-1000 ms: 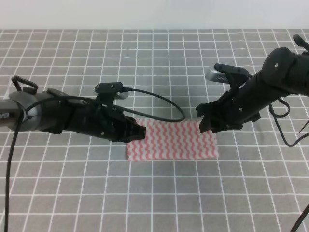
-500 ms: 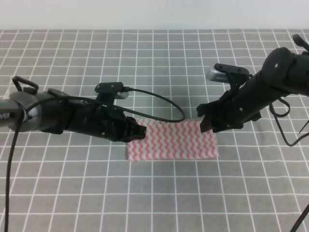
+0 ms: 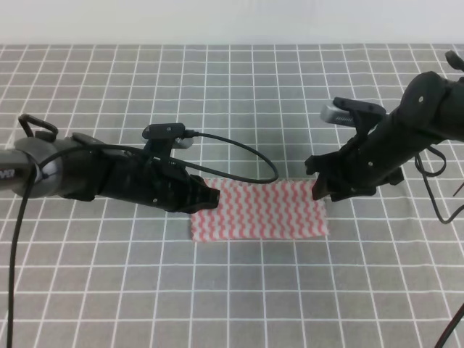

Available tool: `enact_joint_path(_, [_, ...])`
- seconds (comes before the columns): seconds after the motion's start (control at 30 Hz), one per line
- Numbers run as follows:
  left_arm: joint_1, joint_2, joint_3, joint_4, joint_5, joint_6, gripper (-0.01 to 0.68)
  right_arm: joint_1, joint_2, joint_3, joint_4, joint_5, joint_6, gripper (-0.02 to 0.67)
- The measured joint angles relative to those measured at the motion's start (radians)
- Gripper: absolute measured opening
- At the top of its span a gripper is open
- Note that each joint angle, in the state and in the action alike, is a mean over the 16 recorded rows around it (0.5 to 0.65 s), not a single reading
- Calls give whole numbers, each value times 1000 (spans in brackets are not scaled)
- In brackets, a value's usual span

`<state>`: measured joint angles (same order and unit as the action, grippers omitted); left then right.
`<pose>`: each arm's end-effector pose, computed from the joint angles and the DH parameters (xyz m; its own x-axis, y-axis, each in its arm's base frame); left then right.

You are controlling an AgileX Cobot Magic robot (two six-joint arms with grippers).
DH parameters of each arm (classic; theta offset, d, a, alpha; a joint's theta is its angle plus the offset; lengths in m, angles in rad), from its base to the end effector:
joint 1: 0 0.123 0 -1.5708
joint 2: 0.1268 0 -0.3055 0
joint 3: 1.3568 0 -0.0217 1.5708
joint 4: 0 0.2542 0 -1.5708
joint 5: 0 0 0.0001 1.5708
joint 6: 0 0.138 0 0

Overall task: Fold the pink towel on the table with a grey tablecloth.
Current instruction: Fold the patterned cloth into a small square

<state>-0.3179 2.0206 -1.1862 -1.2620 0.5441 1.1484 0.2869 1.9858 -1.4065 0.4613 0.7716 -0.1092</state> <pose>0.3963 -0.2021 0.1261 -0.7954 0.2018 -0.5714 0.5013 0.7489 -0.4334 0.4082 0.1651 0.1611 -0.9592 -0.0541 -0.2776 -0.1572 0.9180 0.3642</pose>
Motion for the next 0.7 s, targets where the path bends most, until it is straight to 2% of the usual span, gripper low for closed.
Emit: enact_joint_path(0.7, [0,0,2,2,-1,0,-3,0,46,0,59,23,-6,258])
